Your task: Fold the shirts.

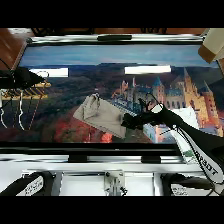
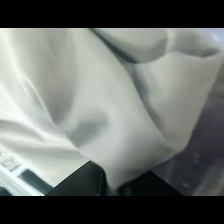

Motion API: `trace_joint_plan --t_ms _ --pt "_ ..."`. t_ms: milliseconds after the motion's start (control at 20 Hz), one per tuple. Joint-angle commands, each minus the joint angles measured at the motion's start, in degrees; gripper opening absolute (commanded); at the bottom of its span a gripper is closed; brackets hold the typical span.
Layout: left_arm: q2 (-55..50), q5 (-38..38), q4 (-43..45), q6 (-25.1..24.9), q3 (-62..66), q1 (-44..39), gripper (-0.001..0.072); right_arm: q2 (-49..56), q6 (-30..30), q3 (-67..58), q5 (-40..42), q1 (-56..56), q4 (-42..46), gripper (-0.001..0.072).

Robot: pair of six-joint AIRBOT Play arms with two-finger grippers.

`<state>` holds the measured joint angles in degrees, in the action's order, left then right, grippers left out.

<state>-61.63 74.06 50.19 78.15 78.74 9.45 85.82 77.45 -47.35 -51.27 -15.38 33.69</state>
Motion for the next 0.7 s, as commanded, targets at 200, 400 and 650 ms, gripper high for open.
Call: trace_joint_plan --t_ms 200,400,650 --pt "0.0 -0.1 0.0 0.1 0.0 0.0 0.0037 -12.4 -11.8 -13.0 -7.1 11.6 -4.9 0.0067" --pt "0.1 0.0 -0.1 0.1 0.0 0.0 0.0038 -20.7 -0.6 -23.2 -14.9 21.4 11.1 0.0067" --pt "0.1 0.0 -0.2 0.1 0.0 0.0 0.0037 -25.4 3.7 -27.6 -23.8 35.9 24.3 0.0067"
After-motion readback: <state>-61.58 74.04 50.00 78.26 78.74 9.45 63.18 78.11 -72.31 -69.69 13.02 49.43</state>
